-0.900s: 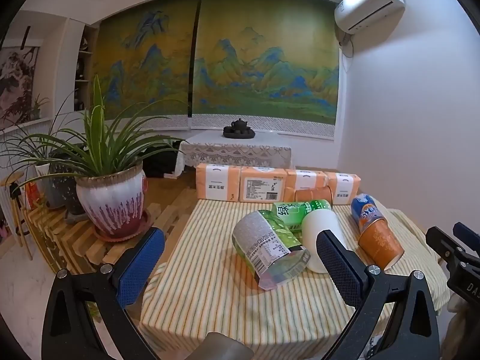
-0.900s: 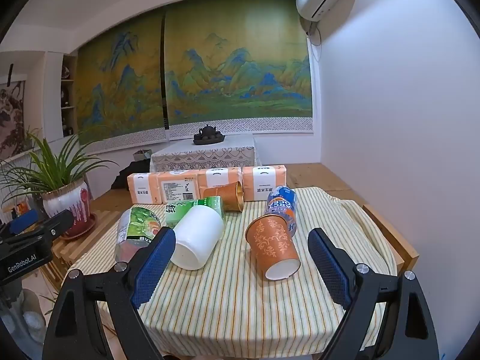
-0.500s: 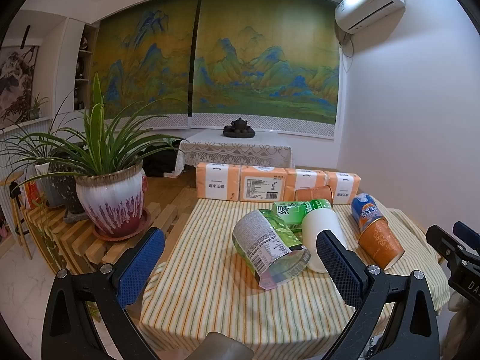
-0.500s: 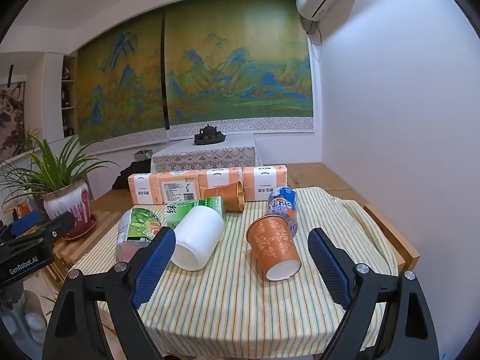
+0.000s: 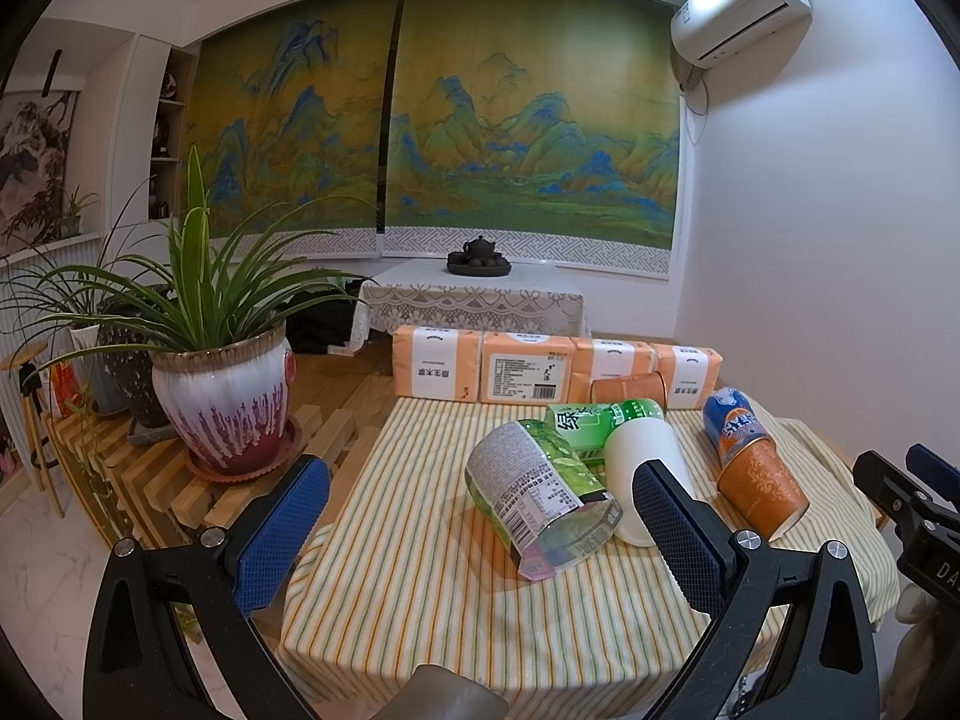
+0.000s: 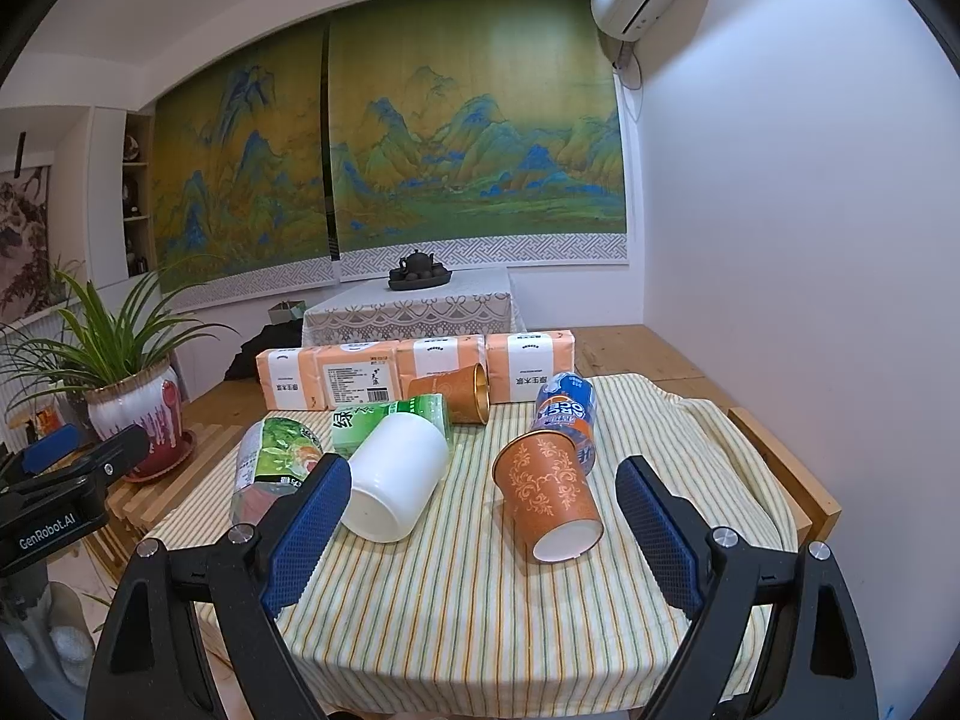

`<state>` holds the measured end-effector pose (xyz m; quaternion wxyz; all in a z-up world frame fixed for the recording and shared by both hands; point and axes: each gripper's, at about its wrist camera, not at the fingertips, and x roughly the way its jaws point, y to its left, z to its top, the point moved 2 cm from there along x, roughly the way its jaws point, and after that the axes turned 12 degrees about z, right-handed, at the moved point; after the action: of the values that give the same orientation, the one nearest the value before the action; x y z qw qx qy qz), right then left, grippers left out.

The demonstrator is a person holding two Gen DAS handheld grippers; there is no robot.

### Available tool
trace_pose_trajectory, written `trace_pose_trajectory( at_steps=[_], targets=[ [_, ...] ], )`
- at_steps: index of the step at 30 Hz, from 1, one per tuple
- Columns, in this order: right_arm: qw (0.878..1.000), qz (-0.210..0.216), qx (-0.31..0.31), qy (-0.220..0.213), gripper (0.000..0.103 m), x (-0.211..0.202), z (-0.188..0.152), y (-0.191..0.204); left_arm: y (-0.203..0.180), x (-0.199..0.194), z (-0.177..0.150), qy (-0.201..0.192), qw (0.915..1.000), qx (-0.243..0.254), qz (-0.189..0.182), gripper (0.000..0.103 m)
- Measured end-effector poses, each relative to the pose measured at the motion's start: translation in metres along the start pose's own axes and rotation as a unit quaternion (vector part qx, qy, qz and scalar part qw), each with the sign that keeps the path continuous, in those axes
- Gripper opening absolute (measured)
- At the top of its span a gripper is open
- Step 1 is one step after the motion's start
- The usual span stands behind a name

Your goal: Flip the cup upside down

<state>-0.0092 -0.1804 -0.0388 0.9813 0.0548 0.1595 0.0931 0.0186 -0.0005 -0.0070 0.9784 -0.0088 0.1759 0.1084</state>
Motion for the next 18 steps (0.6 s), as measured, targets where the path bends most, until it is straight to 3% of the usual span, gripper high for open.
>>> trace_pose_trajectory(
  at_steps=[18],
  targets=[
    [1.000,0.010,0.002,0.012,0.088,0.006,0.001,-0.005,0.003,0.018,0.004,0.018,0.9997,0.012,-0.013,0.102]
  ],
)
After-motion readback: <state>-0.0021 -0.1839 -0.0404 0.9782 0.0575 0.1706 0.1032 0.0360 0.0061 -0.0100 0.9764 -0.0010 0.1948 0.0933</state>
